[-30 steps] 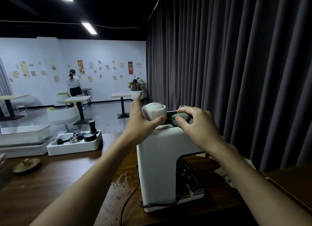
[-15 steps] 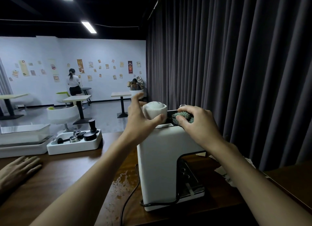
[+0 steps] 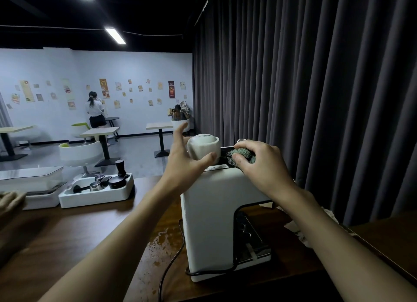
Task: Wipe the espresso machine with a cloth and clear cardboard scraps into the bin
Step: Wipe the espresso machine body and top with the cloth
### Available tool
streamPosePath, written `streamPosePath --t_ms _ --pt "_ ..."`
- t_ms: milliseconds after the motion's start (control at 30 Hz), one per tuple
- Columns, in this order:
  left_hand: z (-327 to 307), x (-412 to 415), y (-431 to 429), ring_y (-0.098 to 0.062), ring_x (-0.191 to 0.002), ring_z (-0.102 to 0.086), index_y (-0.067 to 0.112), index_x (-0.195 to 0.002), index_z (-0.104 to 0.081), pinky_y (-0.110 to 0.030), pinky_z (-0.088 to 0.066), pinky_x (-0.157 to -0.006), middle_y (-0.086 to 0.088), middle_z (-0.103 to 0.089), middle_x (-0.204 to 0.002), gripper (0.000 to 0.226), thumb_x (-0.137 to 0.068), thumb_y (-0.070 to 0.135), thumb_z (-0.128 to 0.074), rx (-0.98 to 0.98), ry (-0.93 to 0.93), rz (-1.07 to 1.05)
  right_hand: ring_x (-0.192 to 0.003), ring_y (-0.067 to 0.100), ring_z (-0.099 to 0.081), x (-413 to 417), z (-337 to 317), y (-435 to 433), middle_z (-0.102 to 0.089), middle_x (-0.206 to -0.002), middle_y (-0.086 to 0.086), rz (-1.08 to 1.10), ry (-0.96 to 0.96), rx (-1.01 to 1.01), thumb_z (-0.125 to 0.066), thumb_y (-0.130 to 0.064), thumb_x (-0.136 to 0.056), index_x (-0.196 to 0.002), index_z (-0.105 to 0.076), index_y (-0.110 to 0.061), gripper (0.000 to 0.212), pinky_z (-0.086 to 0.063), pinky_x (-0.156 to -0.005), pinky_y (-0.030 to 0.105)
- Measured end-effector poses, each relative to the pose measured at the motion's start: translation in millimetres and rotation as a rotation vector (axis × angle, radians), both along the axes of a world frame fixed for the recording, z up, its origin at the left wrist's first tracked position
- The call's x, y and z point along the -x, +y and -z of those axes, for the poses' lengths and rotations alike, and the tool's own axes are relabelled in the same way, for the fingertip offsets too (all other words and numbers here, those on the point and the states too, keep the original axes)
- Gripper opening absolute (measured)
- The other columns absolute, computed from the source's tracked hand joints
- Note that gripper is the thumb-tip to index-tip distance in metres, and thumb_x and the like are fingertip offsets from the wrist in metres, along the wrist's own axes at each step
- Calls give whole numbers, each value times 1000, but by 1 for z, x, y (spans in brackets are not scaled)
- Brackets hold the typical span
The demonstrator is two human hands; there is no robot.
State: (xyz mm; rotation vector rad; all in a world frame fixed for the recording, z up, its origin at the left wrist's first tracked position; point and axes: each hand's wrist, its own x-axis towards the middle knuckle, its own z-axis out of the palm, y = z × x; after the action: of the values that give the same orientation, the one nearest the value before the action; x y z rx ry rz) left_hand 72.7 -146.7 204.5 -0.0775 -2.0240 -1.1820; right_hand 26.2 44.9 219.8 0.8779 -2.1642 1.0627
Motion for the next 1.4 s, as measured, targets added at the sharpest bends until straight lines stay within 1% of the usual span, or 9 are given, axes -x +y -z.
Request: streamPosePath --t_ms 133,233,300,600,733,867,1000,1100,1400 --pt "2 0 1 -5 -129 -39 45 -139 -23 -25 -37 -103 6 -39 -137 89 -72 35 -81 27 52 -63 -104 17 -63 0 0 0 -70 -113 1 -2 -13 0 -67 -23 -89 -112 -71 -17 25 -46 -91 27" --pt "0 -1 1 2 -115 -55 40 -145 -21 -22 -49 -94 9 -52 -126 93 -76 24 -82 -3 15 35 -103 17 -63 0 -1 0 -70 -113 1 -6 -16 -6 -67 -23 -89 -112 -70 -17 25 -47 -91 29" --pt "-1 -3 2 -12 -119 -48 43 -134 -26 -28 -44 -100 2 -47 -125 82 -71 34 -78 38 56 -72 -102 16 -63 0 -1 0 -70 -112 0 -7 -13 -7 -66 -24 -89 -113 -70 -17 25 -47 -90 27" --pt "-1 -5 2 -8 -122 -46 43 -141 -21 -24 -43 -99 0 -41 -135 87 -79 26 -81 13 49 -45 -102 15 -62 -1 -1 1 -70 -113 0 -8 -8 -8 -66 -23 -89 -113 -71 -16 25 -45 -89 23" --pt "-1 -3 2 9 -99 -61 31 -146 -23 -7 -47 -76 5 -54 -121 85 -83 19 -78 -20 -7 32 -104 16 -62 -1 -1 1 -70 -113 1 -6 -10 -9 -67 -23 -89 -113 -70 -16 25 -46 -91 27" --pt "0 -4 2 -12 -125 -42 31 -139 -27 -27 -41 -102 -1 -39 -134 83 -76 32 -80 19 48 -100 -103 15 -62 0 0 0 -70 -114 1 -10 -6 1 -67 -23 -89 -112 -71 -16 24 -42 -87 20" --pt "-1 -6 1 12 -107 -55 38 -151 -16 -10 -48 -84 10 -47 -132 96 -81 22 -80 -32 -18 43 -105 18 -62 0 0 -1 -70 -113 3 -2 -11 6 -67 -22 -88 -111 -71 -16 24 -45 -91 27" --pt "-2 -5 0 -9 -117 -54 36 -147 -24 -31 -52 -96 1 -48 -129 87 -81 22 -79 -25 33 -21 -106 18 -62 -1 1 -1 -70 -114 3 -4 -5 6 -67 -22 -89 -112 -71 -16 24 -44 -91 25" --pt "-9 -3 -15 -18 -98 -67 29 -146 -33 -22 -53 -72 -9 -65 -117 77 -80 22 -71 -163 -186 176 -118 17 -42 -3 4 8 -57 -125 -3 5 -36 -205 -50 -31 -98 -131 -61 -28 35 -29 -97 23"
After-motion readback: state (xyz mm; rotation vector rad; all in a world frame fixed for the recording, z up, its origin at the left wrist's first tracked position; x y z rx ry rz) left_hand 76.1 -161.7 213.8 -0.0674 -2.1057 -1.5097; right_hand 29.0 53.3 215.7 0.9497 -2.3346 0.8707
